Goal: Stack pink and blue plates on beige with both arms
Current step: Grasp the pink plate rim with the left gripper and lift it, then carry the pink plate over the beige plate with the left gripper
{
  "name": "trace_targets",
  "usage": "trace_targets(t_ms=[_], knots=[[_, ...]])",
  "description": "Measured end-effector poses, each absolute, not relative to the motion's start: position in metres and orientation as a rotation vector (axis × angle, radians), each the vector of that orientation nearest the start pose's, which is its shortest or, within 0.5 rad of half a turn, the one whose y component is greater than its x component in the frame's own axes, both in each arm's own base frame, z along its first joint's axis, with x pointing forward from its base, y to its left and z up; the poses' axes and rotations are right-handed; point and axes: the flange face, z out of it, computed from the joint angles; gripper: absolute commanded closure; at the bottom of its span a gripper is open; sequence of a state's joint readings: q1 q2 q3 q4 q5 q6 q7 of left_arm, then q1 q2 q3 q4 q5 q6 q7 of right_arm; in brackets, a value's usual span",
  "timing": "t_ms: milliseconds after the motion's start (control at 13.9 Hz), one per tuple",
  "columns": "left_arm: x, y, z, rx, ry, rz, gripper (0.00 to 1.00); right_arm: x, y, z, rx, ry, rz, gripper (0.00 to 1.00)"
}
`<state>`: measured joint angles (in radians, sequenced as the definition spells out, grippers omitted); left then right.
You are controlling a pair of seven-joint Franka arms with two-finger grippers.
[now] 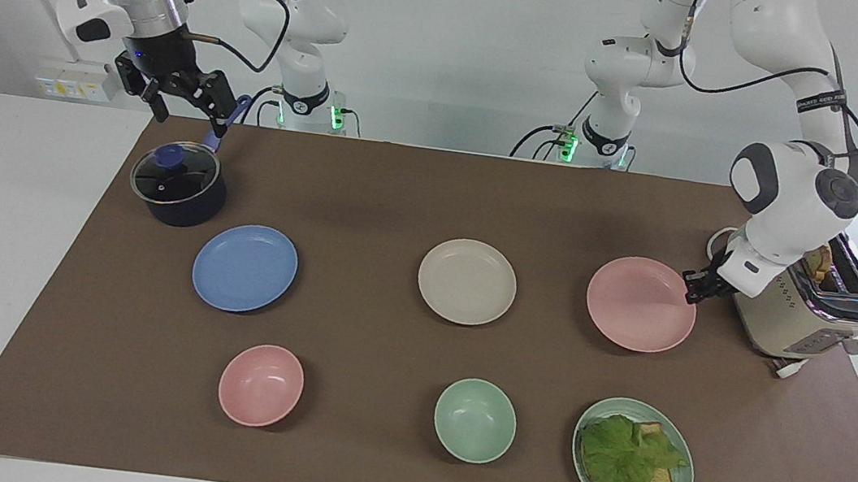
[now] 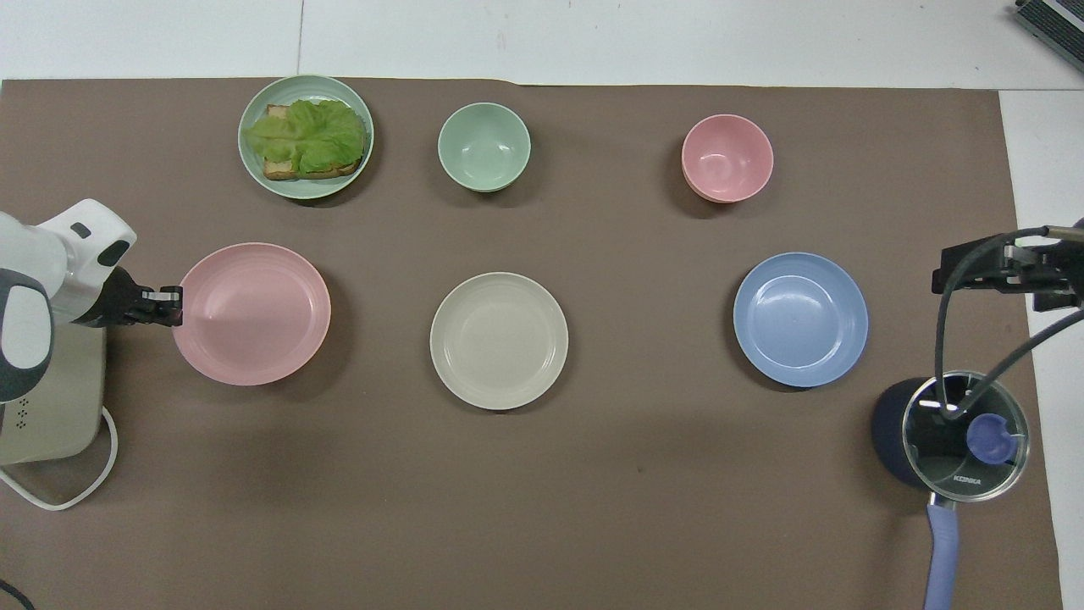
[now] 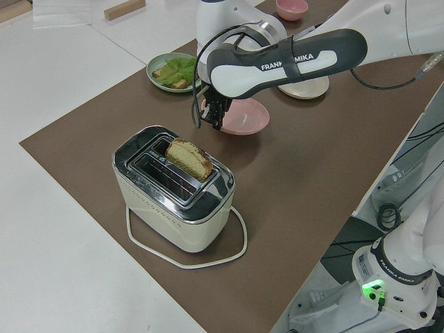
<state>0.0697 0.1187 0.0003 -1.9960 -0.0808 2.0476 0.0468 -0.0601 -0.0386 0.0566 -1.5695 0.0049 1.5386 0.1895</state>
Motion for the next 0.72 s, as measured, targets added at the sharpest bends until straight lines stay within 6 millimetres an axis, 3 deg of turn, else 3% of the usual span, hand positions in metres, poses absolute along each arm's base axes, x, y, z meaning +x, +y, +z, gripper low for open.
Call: trace_targets(t_ms=[216,288,360,504,720], knots=[[0.575,0.017,0.43,-3.31,-0.167,0.052,1.0,0.539,-0.001,0.643,-3.124,0.302,-0.012,0.0],[0.573,0.001,0.438,-3.326,-0.201,0.049,1.0,0.539,-0.001,0.643,-3.124,0.302,-0.012,0.0],[0.571,-0.024,0.443,-3.33,-0.237,0.055,1.0,0.539,-0.001,0.643,-3.124,0.302,-0.012,0.0],[0.563,-0.097,0.445,-3.322,-0.287,0.091,1.0,0.539,-0.001,0.643,-3.124,0.302,-0.012,0.0],[0.541,-0.189,0.437,-3.315,-0.317,0.091,1.0,0.539,-0.001,0.643,-3.124,0.302,-0.012,0.0]])
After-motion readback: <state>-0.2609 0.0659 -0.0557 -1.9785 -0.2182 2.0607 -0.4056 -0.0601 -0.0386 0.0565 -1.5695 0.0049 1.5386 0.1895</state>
